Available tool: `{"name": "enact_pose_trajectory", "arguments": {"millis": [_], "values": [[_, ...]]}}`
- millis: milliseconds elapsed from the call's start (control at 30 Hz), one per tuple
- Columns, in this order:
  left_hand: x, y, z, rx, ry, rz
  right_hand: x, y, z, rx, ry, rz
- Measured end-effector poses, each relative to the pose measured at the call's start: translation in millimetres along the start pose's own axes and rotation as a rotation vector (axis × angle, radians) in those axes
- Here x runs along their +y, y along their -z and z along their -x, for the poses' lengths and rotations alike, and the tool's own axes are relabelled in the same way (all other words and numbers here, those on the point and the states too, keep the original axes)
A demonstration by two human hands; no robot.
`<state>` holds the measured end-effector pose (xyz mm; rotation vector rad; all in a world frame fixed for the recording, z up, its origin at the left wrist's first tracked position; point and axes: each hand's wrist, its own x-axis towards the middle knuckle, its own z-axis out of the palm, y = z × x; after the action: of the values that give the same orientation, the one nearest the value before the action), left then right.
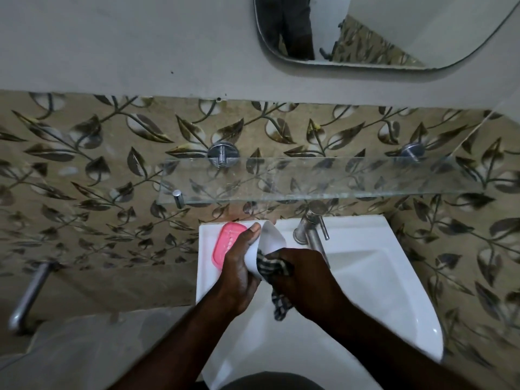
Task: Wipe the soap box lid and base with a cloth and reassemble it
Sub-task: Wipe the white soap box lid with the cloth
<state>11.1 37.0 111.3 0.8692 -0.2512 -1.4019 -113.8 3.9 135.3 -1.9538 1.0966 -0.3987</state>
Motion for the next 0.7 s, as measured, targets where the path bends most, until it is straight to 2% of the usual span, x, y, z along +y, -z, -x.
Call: {"name": "enact_pose_trajectory", "arguments": {"millis": [100, 167, 233, 267, 333, 433, 467, 500, 533, 600, 633, 700], "values": [[-1.0, -4.4, 0.1, -0.023, 0.026, 0.002, -14.5, -3.5, 5.9, 0.188, 0.057, -0.289], [-4.6, -7.3, 2.1, -0.049, 0.068, 0.007, -14.7, -5.2, -0.8, 0.354, 0.256, -0.118], [-5.9, -9.7, 3.4, -0.081, 0.076, 0.003, -4.5, -8.4, -10.1, 0.473, 0.446, 0.197], [-5.3, -10.4, 4.7, -0.086, 0.069, -0.019, 1.2, -9.3, -14.1, 0.485, 0.465, 0.374], [-7.5, -6.8, 8.0, -0.070, 0.054, -0.050, 10.1, -9.7, -17.3, 0.461, 0.384, 0.634], [-13.1, -1.4, 7.7, 0.003, 0.009, -0.110, 16.9, -7.3, -13.9, 0.255, 0.185, 0.739], [-15.4, -0.2, 8.7, 0.029, 0.004, -0.106, 17.8, -3.6, -11.5, 0.113, 0.113, 0.659], [-16.8, 1.1, 9.4, 0.049, 0.004, -0.085, 16.3, 1.5, -7.5, -0.029, 0.041, 0.483], [-17.1, 0.1, 9.9, 0.038, 0.004, -0.054, 12.3, 5.1, -2.0, -0.097, -0.016, 0.231], [-10.7, -5.2, 10.7, -0.012, -0.012, -0.013, -3.2, 5.7, 7.3, -0.058, -0.093, -0.253], [-5.5, -11.0, 12.3, -0.053, -0.018, -0.008, -11.2, 2.2, 10.2, 0.007, -0.096, -0.415], [1.3, -20.3, 12.8, -0.123, 0.024, -0.005, -24.1, -4.3, 8.6, 0.218, 0.029, -0.432]]}}
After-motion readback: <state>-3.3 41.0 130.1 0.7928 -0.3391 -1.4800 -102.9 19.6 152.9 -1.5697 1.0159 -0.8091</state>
